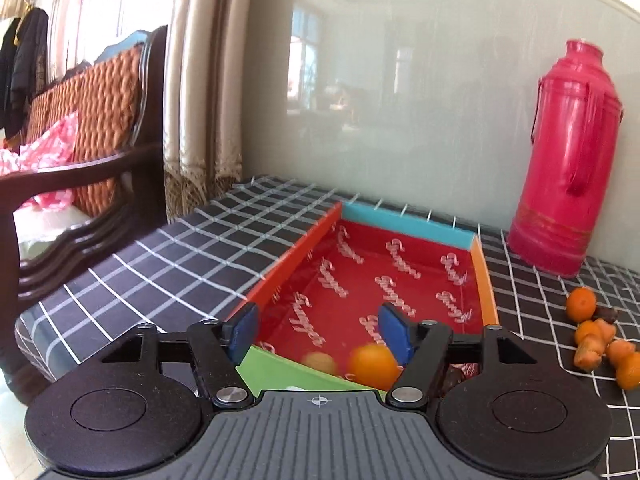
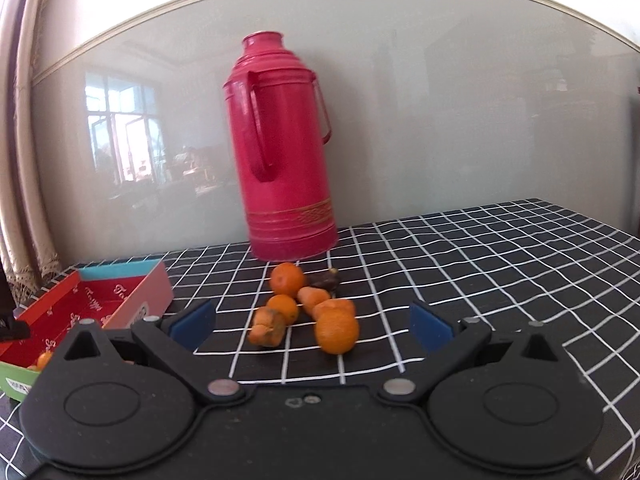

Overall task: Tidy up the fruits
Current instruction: 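Grasp the orange-brown fruit piece with the right tool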

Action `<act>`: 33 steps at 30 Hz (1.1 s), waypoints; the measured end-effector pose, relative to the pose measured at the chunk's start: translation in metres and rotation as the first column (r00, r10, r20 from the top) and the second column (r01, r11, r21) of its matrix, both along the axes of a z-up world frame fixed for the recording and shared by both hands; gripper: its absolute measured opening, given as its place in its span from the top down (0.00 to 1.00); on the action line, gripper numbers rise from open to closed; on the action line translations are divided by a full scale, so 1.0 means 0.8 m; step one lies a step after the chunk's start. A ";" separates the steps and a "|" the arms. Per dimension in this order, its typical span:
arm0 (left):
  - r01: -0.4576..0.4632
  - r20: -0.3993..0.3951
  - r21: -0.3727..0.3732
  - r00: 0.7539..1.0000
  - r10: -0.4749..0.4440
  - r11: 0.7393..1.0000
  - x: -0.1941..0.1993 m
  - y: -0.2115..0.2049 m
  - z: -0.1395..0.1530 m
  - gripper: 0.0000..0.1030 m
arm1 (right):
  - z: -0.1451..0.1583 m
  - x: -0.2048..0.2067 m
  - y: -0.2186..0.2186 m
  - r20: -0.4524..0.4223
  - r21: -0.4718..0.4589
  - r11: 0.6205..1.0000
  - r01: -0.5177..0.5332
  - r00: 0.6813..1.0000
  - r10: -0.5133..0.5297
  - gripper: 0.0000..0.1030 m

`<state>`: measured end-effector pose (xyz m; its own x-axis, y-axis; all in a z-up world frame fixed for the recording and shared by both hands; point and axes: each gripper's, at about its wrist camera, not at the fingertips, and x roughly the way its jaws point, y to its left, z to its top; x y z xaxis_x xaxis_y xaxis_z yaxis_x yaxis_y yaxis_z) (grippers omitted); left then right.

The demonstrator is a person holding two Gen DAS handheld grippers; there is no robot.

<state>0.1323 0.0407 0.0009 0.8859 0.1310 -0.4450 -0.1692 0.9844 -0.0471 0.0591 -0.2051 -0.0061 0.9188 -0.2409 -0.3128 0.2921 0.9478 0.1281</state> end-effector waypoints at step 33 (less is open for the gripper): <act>-0.176 0.065 -0.001 0.982 0.175 0.984 -0.019 0.102 -0.003 0.19 | -0.043 0.131 0.013 -0.266 0.074 0.997 -0.005 0.964 0.025 0.84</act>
<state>0.1172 0.1222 -0.0013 0.8759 0.2890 -0.3864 -0.3361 0.9400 -0.0588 0.1641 -0.1946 -0.0409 0.8031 -0.1953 -0.5630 0.3106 0.9434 0.1158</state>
